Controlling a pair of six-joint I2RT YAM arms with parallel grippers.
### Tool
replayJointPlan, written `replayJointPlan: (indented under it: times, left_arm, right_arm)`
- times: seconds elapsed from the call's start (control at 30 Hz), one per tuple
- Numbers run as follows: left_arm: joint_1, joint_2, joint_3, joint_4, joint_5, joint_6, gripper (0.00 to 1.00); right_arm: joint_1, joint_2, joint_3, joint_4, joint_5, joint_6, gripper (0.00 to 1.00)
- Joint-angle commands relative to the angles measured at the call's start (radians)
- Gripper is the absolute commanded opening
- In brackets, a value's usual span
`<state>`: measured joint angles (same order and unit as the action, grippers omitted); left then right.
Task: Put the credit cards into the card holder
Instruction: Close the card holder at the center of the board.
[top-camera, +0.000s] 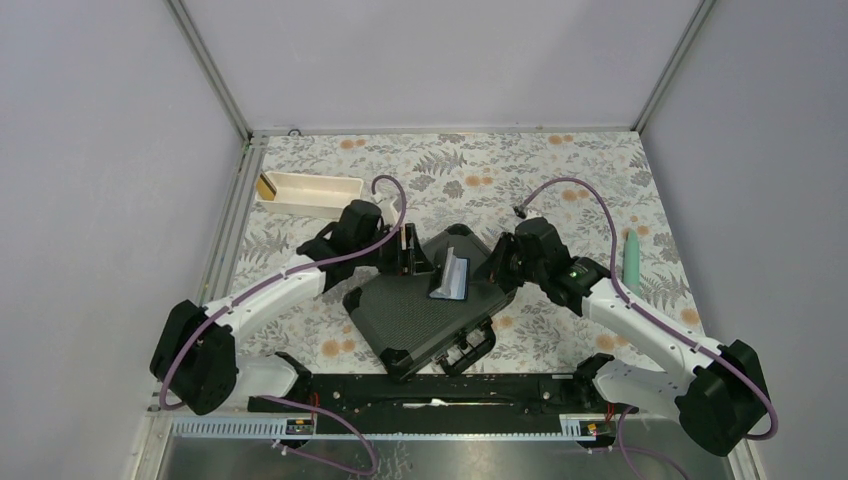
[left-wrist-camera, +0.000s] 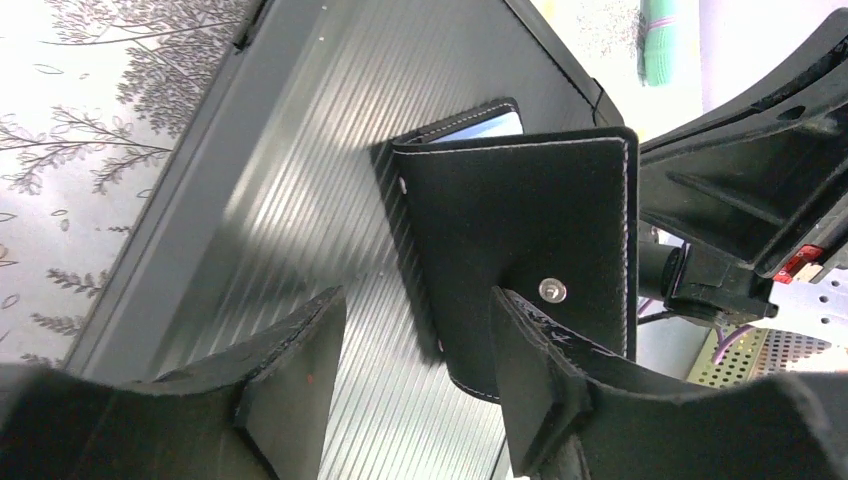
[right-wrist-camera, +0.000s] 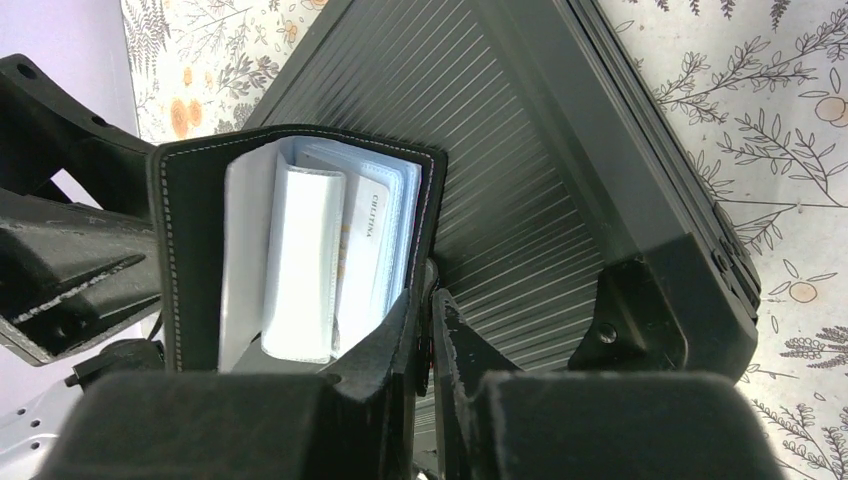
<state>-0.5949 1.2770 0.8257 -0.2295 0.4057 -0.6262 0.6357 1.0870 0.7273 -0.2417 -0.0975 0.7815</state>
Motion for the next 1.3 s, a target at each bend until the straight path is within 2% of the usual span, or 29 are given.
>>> replayJointPlan:
  times: [0.0, 0.5, 0.77, 0.9, 1.13, 1.2, 1.27]
  left_arm:
    - [-0.031, 0.023, 0.05, 0.052, -0.018, -0.033, 0.56]
    - [-0.079, 0.09, 0.005, 0.147, -0.013, -0.135, 0.51]
    - [-0.088, 0.108, -0.033, 0.22, 0.008, -0.191, 0.42]
    - [-0.088, 0.102, -0.07, 0.318, 0.038, -0.247, 0.26]
    - [-0.088, 0.041, -0.094, 0.362, 0.034, -0.258, 0.0]
    - [-0.087, 0.006, -0.105, 0.382, 0.035, -0.263, 0.0]
    - [-0.088, -0.029, -0.115, 0.403, 0.036, -0.257, 0.0]
  right_arm:
    - [-0.001, -0.026, -0.013, 0.029, -0.014, 0.015, 0.0]
    - [-0.001, -0.029, -0.04, 0.061, -0.022, 0.031, 0.0]
    - [-0.001, -0.029, -0.052, 0.073, -0.028, 0.038, 0.0]
    - [-0.001, -0.036, -0.06, 0.083, -0.025, 0.045, 0.0]
    - [-0.001, -0.101, -0.074, 0.085, 0.007, 0.056, 0.0]
    - [-0.002, -0.139, -0.082, 0.101, 0.012, 0.063, 0.01]
    - [-0.001, -0.184, -0.092, 0.122, 0.013, 0.069, 0.12]
